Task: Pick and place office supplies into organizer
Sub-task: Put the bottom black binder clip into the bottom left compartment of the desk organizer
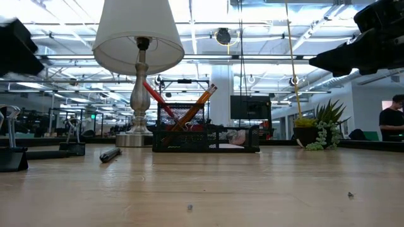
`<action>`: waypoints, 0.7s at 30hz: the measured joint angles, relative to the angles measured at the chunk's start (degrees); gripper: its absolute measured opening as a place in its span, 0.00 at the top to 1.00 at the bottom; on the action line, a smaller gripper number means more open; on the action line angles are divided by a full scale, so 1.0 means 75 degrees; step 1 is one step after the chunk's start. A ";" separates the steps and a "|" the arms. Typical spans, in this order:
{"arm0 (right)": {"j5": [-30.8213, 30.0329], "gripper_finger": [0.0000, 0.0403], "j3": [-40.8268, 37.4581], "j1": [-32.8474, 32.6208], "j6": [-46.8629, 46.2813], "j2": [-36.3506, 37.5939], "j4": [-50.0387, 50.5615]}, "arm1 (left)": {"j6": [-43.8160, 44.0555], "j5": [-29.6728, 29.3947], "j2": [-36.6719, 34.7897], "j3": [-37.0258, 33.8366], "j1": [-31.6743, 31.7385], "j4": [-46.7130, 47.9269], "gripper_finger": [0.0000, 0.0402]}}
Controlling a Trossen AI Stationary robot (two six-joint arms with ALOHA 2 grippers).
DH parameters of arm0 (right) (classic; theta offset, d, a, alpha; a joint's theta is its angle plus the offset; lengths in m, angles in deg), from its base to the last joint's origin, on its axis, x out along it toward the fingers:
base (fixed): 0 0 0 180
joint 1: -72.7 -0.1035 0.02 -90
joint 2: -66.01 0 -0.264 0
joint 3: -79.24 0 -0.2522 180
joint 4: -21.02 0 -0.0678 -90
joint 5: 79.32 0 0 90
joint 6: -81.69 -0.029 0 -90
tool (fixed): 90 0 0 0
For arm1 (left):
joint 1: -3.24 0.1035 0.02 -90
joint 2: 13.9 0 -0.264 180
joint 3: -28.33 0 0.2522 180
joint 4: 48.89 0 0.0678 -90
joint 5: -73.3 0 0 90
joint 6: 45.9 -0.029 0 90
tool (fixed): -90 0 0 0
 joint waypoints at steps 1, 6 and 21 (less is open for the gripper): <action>0.0000 0.66 0.0000 0.0000 0.0000 0.0000 0.0000 | -0.0002 -0.0161 0.0059 0.0150 -0.0104 0.0260 0.32; 0.0000 0.66 0.0000 0.0000 0.0000 0.0000 0.0000 | 0.0124 -0.0466 0.0132 0.0359 -0.0405 0.0922 0.32; 0.0000 0.66 -0.0003 0.0000 -0.0001 0.0000 0.0000 | 0.1159 0.0481 0.0901 0.0250 0.0248 0.1895 0.32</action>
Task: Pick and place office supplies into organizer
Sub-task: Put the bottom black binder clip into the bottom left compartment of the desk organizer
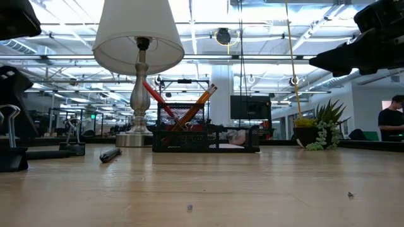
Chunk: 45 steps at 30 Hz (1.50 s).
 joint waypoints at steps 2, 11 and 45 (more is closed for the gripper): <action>0.0000 0.66 0.0000 0.0000 0.0000 0.0000 0.0000 | 0.0014 0.0000 -0.0009 0.0000 0.0000 -0.0071 0.32; 0.0000 0.66 0.0000 0.0000 -0.0002 0.0000 0.0000 | 0.0094 0.0067 -0.0009 0.0000 0.0000 -0.0021 0.47; 0.0000 0.66 0.0000 0.0000 -0.0001 0.0000 0.0000 | -0.1236 -0.1008 -0.0201 0.0000 0.1681 -0.0787 0.93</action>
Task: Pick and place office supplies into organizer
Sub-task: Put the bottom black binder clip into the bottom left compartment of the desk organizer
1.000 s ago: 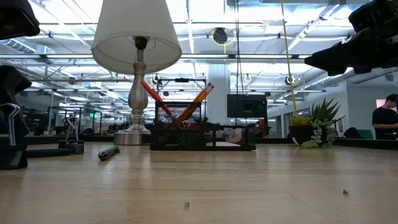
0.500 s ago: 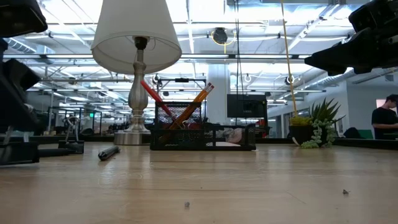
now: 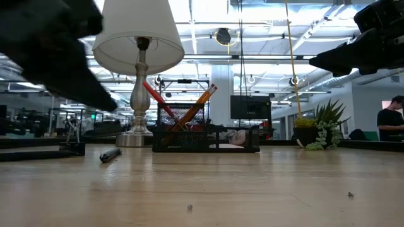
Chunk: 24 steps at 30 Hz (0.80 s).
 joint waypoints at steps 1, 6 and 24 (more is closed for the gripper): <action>0.0000 0.66 0.0000 0.0000 0.0000 0.0000 0.0000 | -0.0145 0.0002 0.0002 0.0000 0.0162 -0.0055 0.93; 0.0000 0.66 0.0000 0.0000 -0.0001 0.0000 -0.0003 | -0.1405 0.0311 -0.0044 0.0032 0.1060 -0.0347 0.97; 0.0000 0.66 0.0000 0.0000 0.0002 0.0000 0.0000 | -0.4465 0.0691 -0.0035 0.1058 0.3359 -0.0077 0.93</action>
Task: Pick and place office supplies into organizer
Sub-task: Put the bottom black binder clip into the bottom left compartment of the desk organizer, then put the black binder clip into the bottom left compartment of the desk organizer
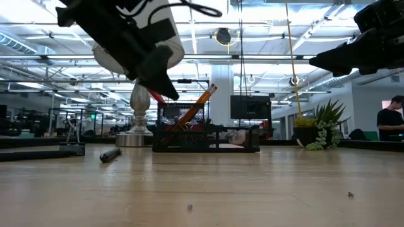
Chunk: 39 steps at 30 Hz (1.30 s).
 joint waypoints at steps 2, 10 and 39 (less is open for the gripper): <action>0.0000 0.66 0.0002 0.0000 -0.0003 0.0000 0.0000 | -0.0084 0.0098 -0.0001 0.0000 0.0170 0.0117 0.93; 0.0000 0.66 0.0000 0.0000 -0.0003 0.0000 0.0000 | -0.0136 0.0140 0.0000 0.0000 0.0598 0.0246 0.97; 0.0000 0.66 0.0001 0.0000 -0.0003 -0.0002 -0.0008 | 0.1185 0.1191 -0.0540 -0.0010 -0.0434 0.1810 0.68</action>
